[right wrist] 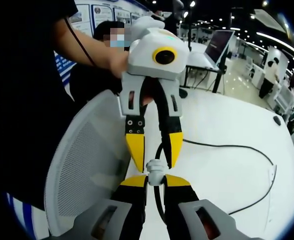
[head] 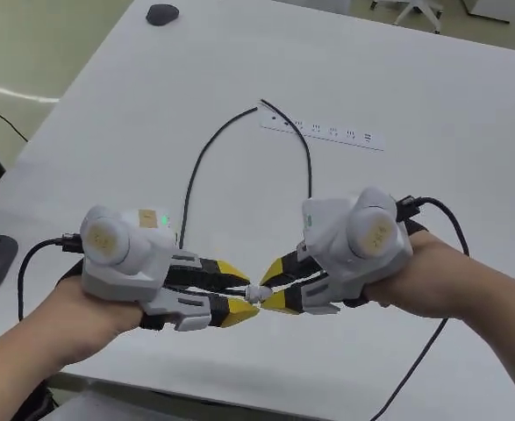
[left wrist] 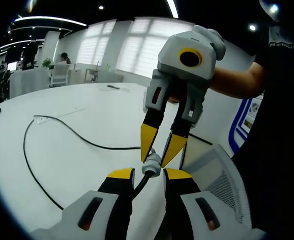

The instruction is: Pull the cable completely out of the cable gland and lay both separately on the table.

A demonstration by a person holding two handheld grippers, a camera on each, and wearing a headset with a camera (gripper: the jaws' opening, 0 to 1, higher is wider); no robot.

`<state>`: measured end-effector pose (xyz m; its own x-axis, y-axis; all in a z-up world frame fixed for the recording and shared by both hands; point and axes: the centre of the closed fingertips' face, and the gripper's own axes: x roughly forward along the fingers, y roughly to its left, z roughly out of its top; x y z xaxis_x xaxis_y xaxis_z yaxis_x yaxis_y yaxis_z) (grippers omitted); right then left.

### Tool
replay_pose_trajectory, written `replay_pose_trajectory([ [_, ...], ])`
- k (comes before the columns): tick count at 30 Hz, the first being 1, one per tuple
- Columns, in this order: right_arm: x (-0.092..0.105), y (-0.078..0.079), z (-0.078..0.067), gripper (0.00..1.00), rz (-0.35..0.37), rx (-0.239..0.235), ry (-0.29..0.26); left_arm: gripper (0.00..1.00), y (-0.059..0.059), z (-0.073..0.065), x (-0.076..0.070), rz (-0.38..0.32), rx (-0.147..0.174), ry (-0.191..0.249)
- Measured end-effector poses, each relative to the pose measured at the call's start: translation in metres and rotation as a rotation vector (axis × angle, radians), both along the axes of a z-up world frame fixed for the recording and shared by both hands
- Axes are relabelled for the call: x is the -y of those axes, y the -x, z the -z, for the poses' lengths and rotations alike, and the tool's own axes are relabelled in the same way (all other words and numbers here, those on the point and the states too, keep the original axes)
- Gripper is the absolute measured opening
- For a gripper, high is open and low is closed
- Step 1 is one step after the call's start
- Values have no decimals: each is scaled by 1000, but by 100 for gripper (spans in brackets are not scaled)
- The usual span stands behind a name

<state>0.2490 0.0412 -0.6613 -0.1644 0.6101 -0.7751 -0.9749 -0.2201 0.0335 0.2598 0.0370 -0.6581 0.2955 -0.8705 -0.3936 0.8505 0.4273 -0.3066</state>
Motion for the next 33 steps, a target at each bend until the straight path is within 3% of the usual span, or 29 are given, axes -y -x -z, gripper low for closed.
replay_pose_trajectory([
  [11,1,0,1,7,-28,16,-2,18,1,2,2,25,-6,2],
  [18,3,0,3,7,-49,26,-4,16,4,2,5,53,33,-8],
  [26,3,0,3,8,-63,81,-20,15,4,2,5,43,44,-24],
  [33,3,2,1,8,-34,59,-41,15,6,1,5,47,31,-20],
])
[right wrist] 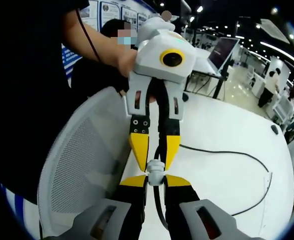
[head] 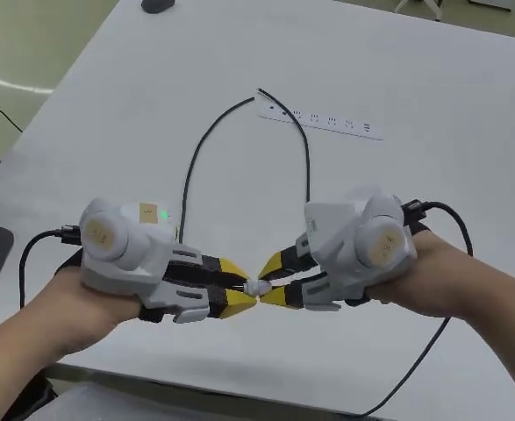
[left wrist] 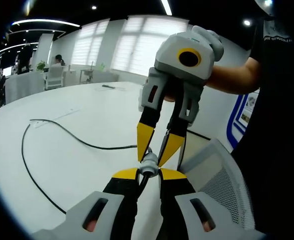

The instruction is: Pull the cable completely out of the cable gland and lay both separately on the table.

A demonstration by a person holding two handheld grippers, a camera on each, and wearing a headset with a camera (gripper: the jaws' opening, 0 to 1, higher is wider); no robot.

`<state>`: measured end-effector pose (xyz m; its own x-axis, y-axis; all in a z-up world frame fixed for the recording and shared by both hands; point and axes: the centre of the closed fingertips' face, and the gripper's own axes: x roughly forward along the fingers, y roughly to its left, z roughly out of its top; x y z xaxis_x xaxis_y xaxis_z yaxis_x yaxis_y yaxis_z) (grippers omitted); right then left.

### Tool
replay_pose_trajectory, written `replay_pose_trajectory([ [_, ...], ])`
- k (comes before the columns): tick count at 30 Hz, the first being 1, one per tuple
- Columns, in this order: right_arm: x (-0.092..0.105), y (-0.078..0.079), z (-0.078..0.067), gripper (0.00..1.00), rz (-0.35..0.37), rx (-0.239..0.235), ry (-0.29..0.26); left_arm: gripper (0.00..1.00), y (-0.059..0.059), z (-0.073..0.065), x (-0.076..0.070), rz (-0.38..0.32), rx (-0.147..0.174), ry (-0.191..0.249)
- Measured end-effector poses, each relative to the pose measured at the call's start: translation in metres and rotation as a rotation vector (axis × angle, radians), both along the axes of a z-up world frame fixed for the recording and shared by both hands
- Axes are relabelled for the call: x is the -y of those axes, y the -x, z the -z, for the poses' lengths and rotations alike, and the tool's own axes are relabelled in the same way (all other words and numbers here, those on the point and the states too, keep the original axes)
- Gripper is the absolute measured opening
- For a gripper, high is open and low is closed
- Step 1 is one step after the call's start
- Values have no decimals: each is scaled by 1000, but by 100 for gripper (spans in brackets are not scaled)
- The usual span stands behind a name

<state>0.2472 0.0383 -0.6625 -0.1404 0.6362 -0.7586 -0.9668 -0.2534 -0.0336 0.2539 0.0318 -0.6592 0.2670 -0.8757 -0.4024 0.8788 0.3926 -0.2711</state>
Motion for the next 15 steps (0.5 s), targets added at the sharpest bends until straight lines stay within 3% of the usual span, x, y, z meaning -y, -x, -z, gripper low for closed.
replay_pose_trajectory([
  [4,0,-1,-1,9,23,-18,-4,15,0,-1,0,2,13,0],
  [6,0,2,-4,11,48,-63,-10,15,1,-1,-1,9,20,-8],
  [9,0,0,-4,13,49,-64,-11,15,1,-3,-4,4,30,-10],
  [11,0,-1,-7,13,69,-93,-27,15,2,-3,-4,4,33,-10],
  [12,0,-2,-9,14,84,-110,-39,15,2,-2,-4,12,41,-18],
  [15,-3,-4,-16,15,160,-242,-100,15,3,-2,-4,22,53,-26],
])
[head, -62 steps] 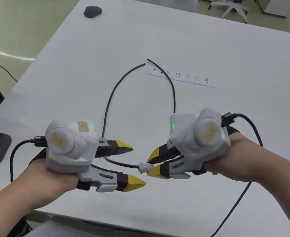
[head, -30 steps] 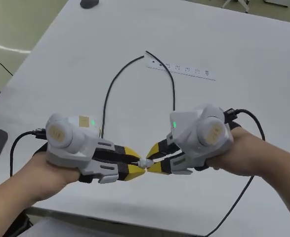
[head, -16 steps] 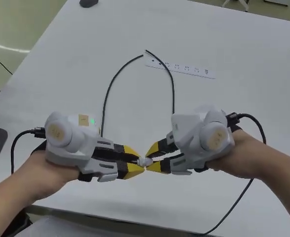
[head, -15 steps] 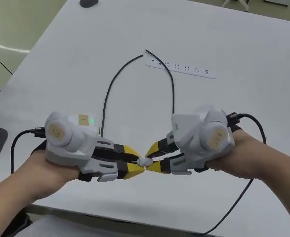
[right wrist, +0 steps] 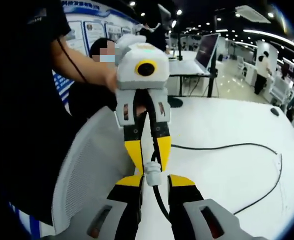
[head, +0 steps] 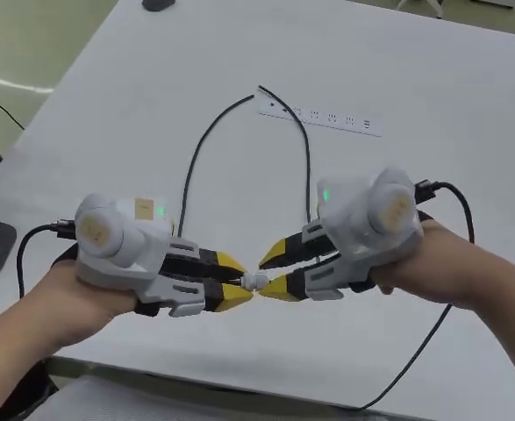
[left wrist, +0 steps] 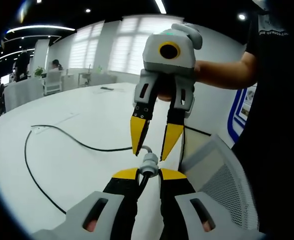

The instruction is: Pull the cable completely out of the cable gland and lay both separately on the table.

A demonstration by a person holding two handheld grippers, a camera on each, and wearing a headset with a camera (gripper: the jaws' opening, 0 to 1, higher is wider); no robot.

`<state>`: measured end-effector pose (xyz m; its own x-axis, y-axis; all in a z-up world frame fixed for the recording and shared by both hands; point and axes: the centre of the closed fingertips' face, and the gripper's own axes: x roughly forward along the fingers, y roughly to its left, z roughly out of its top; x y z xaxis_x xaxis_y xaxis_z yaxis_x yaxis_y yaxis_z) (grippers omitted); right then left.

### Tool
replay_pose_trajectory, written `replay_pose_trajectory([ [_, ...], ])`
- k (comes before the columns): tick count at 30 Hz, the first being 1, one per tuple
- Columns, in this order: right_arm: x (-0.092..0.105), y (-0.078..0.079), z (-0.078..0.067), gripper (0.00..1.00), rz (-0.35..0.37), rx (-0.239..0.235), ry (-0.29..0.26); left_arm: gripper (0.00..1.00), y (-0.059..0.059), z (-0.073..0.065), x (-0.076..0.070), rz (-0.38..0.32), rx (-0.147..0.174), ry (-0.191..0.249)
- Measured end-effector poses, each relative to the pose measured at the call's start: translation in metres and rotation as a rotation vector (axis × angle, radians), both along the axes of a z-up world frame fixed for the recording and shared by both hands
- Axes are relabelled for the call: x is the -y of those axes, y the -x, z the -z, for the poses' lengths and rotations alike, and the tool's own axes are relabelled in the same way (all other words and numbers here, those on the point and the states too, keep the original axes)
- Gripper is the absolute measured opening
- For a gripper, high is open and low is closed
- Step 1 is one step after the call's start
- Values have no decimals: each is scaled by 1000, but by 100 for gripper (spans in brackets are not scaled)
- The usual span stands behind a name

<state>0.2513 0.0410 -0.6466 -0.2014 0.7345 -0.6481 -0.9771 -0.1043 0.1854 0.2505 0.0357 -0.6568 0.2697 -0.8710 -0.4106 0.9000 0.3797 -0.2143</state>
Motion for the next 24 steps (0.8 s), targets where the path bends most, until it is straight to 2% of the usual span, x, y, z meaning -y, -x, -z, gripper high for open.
replay_pose_trajectory([
  [3,3,-3,-1,15,38,-82,-24,15,0,-2,0,2,19,-4],
  [7,7,-2,-1,15,90,-242,-53,15,0,-5,1,17,52,-15],
  [9,7,-3,-3,14,106,-279,-76,15,1,-6,2,29,69,-26],
  [11,7,-1,-6,13,119,-339,-91,15,1,-7,2,35,72,-27],
  [12,7,-4,-6,12,121,-337,-108,15,1,-8,2,37,79,-28],
  [14,4,-4,-11,12,140,-389,-147,15,0,-9,2,41,89,-37],
  [15,5,-3,-9,13,139,-410,-143,15,0,-9,2,43,91,-38],
  [18,5,1,-5,12,136,-419,-133,15,0,-9,2,45,96,-38],
  [20,5,5,-5,13,145,-460,-130,15,1,-9,1,44,94,-33],
  [22,5,6,-4,13,143,-449,-130,15,2,-10,3,46,95,-31],
  [24,4,7,-4,15,149,-465,-141,15,4,-11,4,54,96,-31],
])
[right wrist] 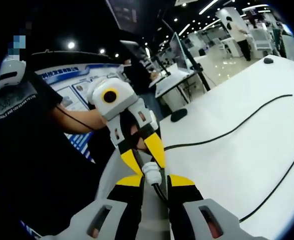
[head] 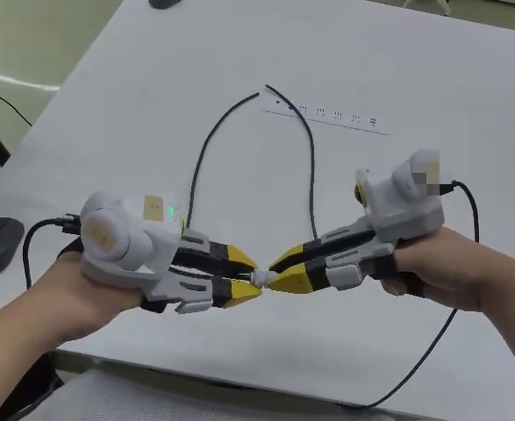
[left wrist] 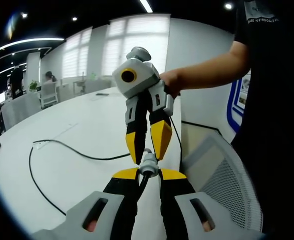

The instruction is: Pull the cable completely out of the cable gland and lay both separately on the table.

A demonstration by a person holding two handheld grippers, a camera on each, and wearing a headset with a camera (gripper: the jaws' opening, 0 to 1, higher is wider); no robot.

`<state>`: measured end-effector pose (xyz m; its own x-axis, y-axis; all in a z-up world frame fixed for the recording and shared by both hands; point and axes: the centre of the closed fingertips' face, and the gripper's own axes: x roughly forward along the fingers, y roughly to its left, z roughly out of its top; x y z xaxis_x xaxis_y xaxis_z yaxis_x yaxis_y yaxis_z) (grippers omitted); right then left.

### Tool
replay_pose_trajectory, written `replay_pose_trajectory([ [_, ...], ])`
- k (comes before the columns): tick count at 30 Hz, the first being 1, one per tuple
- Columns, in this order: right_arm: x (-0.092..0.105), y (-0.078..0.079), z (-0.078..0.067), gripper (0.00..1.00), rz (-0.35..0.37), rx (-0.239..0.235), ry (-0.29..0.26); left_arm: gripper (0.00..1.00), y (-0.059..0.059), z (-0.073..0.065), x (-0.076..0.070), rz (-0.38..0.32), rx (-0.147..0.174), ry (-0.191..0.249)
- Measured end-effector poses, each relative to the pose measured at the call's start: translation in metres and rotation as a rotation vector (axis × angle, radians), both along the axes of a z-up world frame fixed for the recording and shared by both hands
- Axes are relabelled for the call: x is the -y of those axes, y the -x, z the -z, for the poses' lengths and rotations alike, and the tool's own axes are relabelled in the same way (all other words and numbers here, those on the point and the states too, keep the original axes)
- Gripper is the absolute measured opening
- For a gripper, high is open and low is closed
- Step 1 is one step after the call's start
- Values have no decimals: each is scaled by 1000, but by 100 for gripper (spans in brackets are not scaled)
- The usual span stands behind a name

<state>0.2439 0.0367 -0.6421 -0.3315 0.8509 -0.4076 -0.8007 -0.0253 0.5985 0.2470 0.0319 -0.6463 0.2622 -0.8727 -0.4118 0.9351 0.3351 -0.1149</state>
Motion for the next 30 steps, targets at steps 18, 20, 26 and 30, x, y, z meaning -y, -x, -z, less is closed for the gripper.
replay_pose_trajectory([
  [18,5,12,2,8,-124,154,16,15,9,1,10,10,-40,-10],
  [20,3,10,1,8,-140,254,7,15,6,1,8,-3,-52,-6],
  [26,2,8,1,7,-175,419,32,15,4,0,6,-20,-106,22],
  [30,2,7,2,7,-191,558,57,15,3,2,5,-35,-131,35],
])
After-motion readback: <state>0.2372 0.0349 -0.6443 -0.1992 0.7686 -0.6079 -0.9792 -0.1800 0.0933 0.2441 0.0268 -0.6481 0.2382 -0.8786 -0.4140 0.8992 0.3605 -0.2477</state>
